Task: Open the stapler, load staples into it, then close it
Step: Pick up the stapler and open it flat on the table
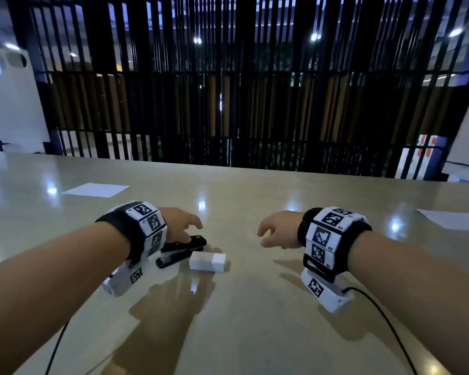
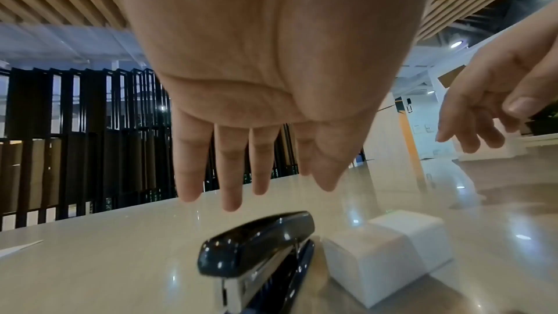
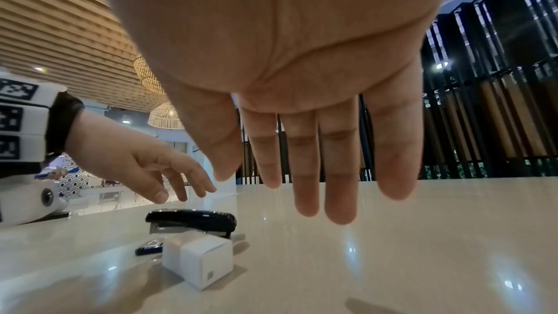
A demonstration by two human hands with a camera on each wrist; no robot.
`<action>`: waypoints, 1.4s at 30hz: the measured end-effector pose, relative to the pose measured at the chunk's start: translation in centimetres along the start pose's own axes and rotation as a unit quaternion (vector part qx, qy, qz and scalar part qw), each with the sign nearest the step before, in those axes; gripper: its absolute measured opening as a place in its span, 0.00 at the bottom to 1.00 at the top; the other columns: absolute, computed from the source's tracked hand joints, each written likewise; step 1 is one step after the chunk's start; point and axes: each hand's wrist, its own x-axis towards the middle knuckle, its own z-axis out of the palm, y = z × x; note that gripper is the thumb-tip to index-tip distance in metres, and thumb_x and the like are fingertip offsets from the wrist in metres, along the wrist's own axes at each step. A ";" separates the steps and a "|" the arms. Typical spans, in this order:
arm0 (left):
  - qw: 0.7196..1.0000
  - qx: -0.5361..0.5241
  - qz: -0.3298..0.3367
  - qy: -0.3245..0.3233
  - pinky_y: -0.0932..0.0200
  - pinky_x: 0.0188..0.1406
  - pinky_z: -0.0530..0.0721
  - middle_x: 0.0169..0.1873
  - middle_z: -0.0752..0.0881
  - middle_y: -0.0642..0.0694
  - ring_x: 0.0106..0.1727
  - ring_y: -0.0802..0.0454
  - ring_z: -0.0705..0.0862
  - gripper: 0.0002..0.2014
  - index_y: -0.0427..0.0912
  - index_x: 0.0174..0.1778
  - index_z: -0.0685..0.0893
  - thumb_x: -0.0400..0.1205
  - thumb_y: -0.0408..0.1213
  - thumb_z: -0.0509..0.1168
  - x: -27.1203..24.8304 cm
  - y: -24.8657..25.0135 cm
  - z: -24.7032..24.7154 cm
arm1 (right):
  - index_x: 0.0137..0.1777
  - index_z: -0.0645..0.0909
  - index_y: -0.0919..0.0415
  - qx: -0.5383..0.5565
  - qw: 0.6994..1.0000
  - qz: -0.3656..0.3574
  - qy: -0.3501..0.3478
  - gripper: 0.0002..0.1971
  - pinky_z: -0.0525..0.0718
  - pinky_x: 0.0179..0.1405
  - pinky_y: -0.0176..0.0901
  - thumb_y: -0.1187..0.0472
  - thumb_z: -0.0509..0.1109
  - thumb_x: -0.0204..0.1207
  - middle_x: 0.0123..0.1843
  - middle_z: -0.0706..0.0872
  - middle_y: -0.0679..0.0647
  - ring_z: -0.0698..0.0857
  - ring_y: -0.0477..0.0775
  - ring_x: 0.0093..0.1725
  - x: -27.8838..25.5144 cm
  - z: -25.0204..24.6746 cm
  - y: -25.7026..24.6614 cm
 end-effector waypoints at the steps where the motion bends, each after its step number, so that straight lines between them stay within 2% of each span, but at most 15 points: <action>1: 1.000 0.006 0.000 -0.009 0.55 0.65 0.75 0.73 0.76 0.48 0.69 0.47 0.78 0.26 0.56 0.78 0.65 0.83 0.43 0.59 0.0 -0.2 0.2 | 0.76 0.73 0.55 -0.002 1.000 0.004 -0.011 0.23 0.75 0.59 0.42 0.49 0.61 0.83 0.72 0.80 0.52 0.82 0.54 0.66 0.2 0.3 -0.3; 7: 0.999 0.042 -0.003 -0.024 0.55 0.58 0.77 0.71 0.78 0.46 0.67 0.45 0.80 0.29 0.56 0.80 0.63 0.82 0.40 0.62 0.6 -1.3 1.9 | 0.75 0.74 0.54 -0.006 0.999 0.008 -0.048 0.22 0.76 0.59 0.42 0.49 0.62 0.83 0.72 0.80 0.52 0.83 0.54 0.60 1.1 2.4 -2.2; 10: 0.999 0.038 0.000 -0.015 0.59 0.51 0.74 0.69 0.81 0.45 0.67 0.45 0.80 0.28 0.54 0.80 0.64 0.82 0.35 0.60 0.9 -1.8 2.2 | 0.75 0.74 0.54 -0.002 0.999 0.016 -0.052 0.22 0.76 0.57 0.42 0.49 0.62 0.82 0.72 0.79 0.52 0.82 0.54 0.65 1.6 3.1 -2.7; 13: 0.999 0.037 0.005 0.000 0.61 0.49 0.72 0.69 0.81 0.45 0.66 0.46 0.81 0.27 0.52 0.79 0.64 0.83 0.33 0.59 1.6 -2.0 2.2 | 0.75 0.74 0.54 0.001 0.998 0.023 -0.058 0.22 0.77 0.61 0.43 0.49 0.62 0.83 0.72 0.79 0.52 0.82 0.54 0.66 2.0 3.6 -2.9; 15: 1.000 0.026 0.013 0.010 0.61 0.47 0.73 0.66 0.83 0.45 0.58 0.47 0.82 0.26 0.52 0.78 0.67 0.82 0.33 0.60 2.3 -2.0 2.1 | 0.75 0.74 0.54 -0.002 0.998 0.027 -0.060 0.23 0.77 0.62 0.43 0.49 0.62 0.83 0.72 0.79 0.52 0.81 0.54 0.67 2.3 3.7 -2.8; 17: 0.999 0.015 0.024 0.023 0.61 0.38 0.75 0.62 0.85 0.44 0.49 0.49 0.80 0.24 0.52 0.75 0.70 0.82 0.34 0.61 3.4 -1.8 2.2 | 0.75 0.74 0.54 -0.003 0.998 0.031 -0.061 0.23 0.77 0.62 0.43 0.49 0.62 0.83 0.73 0.79 0.53 0.81 0.54 0.67 2.7 3.8 -2.7; 19: 0.999 0.007 0.033 0.042 0.64 0.33 0.75 0.60 0.85 0.44 0.48 0.49 0.81 0.21 0.52 0.72 0.74 0.81 0.35 0.62 4.4 -1.4 2.1 | 0.75 0.74 0.55 -0.007 0.998 0.035 -0.059 0.23 0.76 0.62 0.43 0.49 0.62 0.83 0.73 0.79 0.53 0.80 0.54 0.68 3.0 3.8 -2.4; 23: 0.995 -0.004 0.074 0.060 0.59 0.55 0.78 0.66 0.82 0.46 0.63 0.46 0.82 0.17 0.48 0.68 0.80 0.82 0.38 0.63 6.3 0.4 1.3 | 0.75 0.74 0.55 -0.011 0.997 0.043 -0.058 0.23 0.75 0.65 0.45 0.48 0.61 0.83 0.73 0.78 0.53 0.78 0.55 0.70 3.6 3.9 -1.5; 24: 0.994 -0.008 0.089 0.059 0.58 0.57 0.78 0.66 0.82 0.45 0.63 0.46 0.82 0.17 0.46 0.67 0.82 0.83 0.38 0.62 6.7 1.0 1.1 | 0.75 0.74 0.55 -0.011 0.997 0.045 -0.058 0.23 0.75 0.66 0.46 0.48 0.62 0.83 0.73 0.78 0.53 0.78 0.55 0.70 3.7 3.9 -1.2; 27: 0.990 -0.042 0.124 0.056 0.59 0.54 0.78 0.63 0.86 0.44 0.53 0.48 0.83 0.16 0.42 0.64 0.85 0.82 0.41 0.63 8.0 2.6 1.0 | 0.75 0.74 0.54 0.000 0.997 0.057 -0.058 0.23 0.75 0.68 0.48 0.48 0.63 0.82 0.73 0.79 0.53 0.78 0.56 0.71 4.1 4.3 0.1; 29: 0.989 -0.052 0.129 0.044 0.55 0.61 0.81 0.65 0.84 0.46 0.59 0.48 0.83 0.21 0.42 0.68 0.82 0.79 0.43 0.67 8.8 3.7 1.1 | 0.74 0.75 0.53 0.010 0.996 0.067 -0.057 0.23 0.76 0.69 0.48 0.47 0.63 0.81 0.72 0.79 0.52 0.79 0.55 0.70 4.3 4.5 1.0; 31: 0.989 -0.044 0.138 0.030 0.52 0.67 0.79 0.68 0.82 0.45 0.67 0.46 0.81 0.25 0.43 0.73 0.78 0.78 0.40 0.69 9.2 5.0 1.0 | 0.74 0.75 0.52 0.015 0.996 0.075 -0.056 0.23 0.77 0.69 0.49 0.47 0.64 0.80 0.72 0.80 0.51 0.79 0.55 0.70 4.4 4.7 1.9; 35: 0.978 -0.063 0.189 0.060 0.56 0.62 0.79 0.66 0.84 0.44 0.65 0.46 0.82 0.21 0.44 0.70 0.81 0.79 0.35 0.68 9.5 7.6 0.8 | 0.74 0.75 0.49 0.021 0.995 0.082 -0.058 0.23 0.77 0.69 0.49 0.46 0.64 0.80 0.71 0.80 0.51 0.79 0.55 0.69 4.4 4.9 3.5; 39: 0.965 -0.053 0.247 0.071 0.60 0.52 0.75 0.61 0.85 0.46 0.61 0.46 0.83 0.18 0.46 0.65 0.84 0.78 0.41 0.69 9.2 10.1 0.7 | 0.76 0.73 0.49 0.013 0.995 0.076 -0.064 0.24 0.76 0.69 0.47 0.47 0.63 0.80 0.73 0.80 0.50 0.79 0.54 0.69 3.1 5.0 4.7; 42: 0.957 -0.042 0.278 0.076 0.59 0.50 0.77 0.57 0.86 0.49 0.58 0.48 0.84 0.17 0.50 0.61 0.86 0.77 0.46 0.70 8.5 11.8 0.5 | 0.70 0.80 0.51 -0.009 0.994 0.079 -0.072 0.20 0.80 0.67 0.50 0.50 0.63 0.79 0.68 0.84 0.50 0.82 0.55 0.65 1.4 5.7 5.5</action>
